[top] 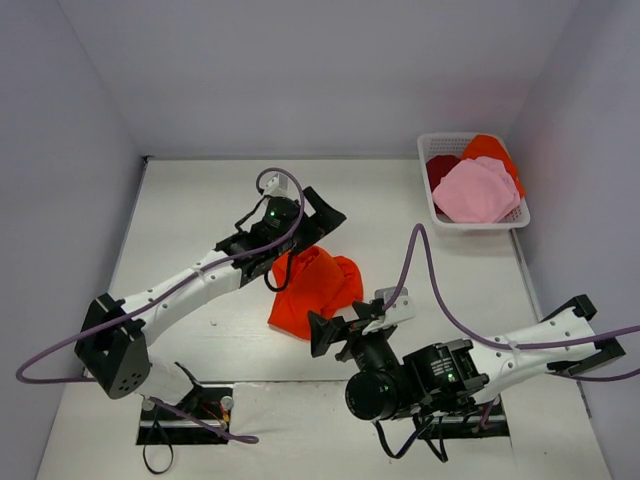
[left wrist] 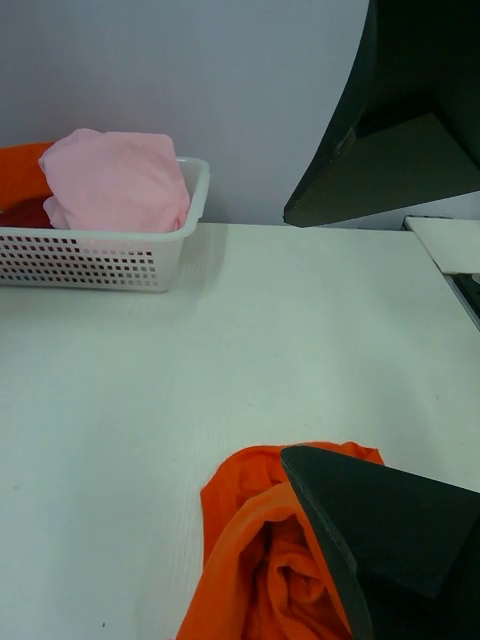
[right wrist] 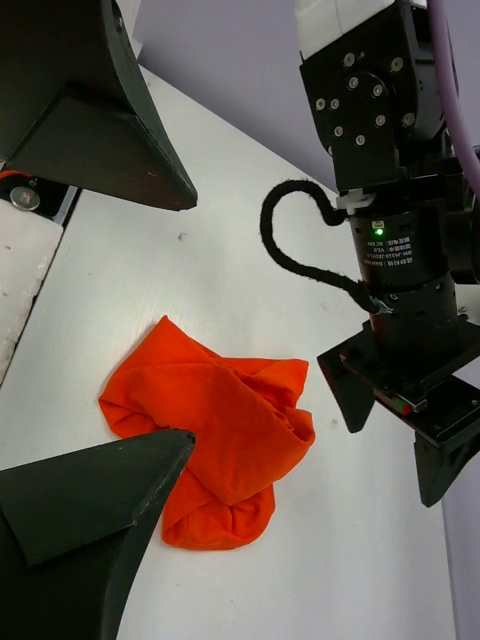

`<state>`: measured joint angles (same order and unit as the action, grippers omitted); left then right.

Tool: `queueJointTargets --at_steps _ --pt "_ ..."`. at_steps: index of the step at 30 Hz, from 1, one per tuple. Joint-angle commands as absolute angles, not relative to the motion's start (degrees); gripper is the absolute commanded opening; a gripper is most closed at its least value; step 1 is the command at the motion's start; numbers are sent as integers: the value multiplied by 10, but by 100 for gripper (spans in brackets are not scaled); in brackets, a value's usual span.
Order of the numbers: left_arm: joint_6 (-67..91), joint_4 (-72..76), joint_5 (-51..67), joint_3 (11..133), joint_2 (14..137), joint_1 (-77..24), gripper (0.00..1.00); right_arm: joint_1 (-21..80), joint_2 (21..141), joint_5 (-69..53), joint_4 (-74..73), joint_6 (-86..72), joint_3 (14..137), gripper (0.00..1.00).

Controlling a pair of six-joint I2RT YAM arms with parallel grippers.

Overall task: Fold and stack the t-shirts
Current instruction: Fold the tshirt

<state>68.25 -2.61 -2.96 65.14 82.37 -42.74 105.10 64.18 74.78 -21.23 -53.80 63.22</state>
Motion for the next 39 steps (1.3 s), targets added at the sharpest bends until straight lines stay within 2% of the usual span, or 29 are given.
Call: queueJointTargets --at_steps 1,24,39 --pt "655 -75 -47 670 824 -425 86 1056 643 793 -197 -551 651 88" --pt "722 -10 -40 547 783 -430 86 1056 631 791 -195 -570 627 88" --pt "759 94 -5 563 895 -442 86 1055 627 792 -195 -588 602 88"
